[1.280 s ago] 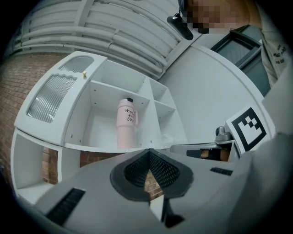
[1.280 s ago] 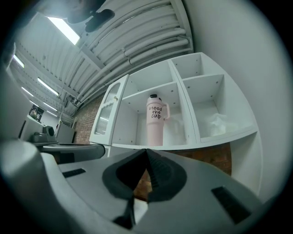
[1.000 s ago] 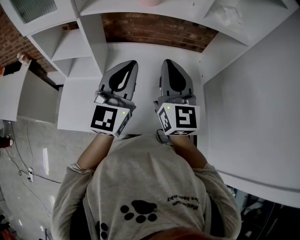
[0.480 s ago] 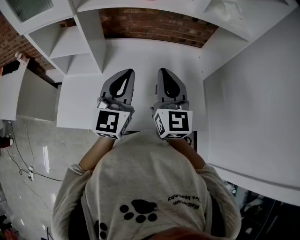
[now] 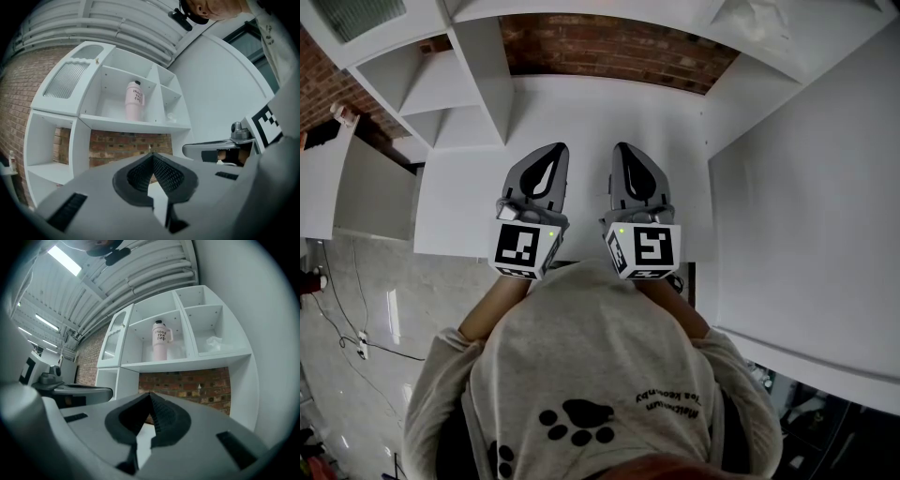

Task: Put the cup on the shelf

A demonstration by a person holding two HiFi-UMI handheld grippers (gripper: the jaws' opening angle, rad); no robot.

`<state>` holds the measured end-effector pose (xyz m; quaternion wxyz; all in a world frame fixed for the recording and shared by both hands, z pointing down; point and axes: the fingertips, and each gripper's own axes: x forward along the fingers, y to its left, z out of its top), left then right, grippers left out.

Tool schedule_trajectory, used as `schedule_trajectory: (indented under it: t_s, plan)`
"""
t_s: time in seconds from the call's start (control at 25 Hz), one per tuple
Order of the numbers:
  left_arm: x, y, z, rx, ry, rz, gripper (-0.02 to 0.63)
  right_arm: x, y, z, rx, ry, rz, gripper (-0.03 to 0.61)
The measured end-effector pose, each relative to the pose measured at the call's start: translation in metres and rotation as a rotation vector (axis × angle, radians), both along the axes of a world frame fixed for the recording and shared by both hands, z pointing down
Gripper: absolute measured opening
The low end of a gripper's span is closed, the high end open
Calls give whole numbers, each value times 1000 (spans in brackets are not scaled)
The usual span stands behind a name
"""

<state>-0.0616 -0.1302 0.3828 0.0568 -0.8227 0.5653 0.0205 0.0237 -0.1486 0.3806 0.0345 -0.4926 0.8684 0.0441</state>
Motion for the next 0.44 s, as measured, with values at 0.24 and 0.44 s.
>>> schedule_trajectory:
  t_s: [0.24,0.44]
  plan:
    - [0,-3,-2,2,-7,-3,8,3,-3,1,2,-5,2,9]
    - [2,-4,-4,10,-10,0,8,4,-3,2,-2,-6,0,9]
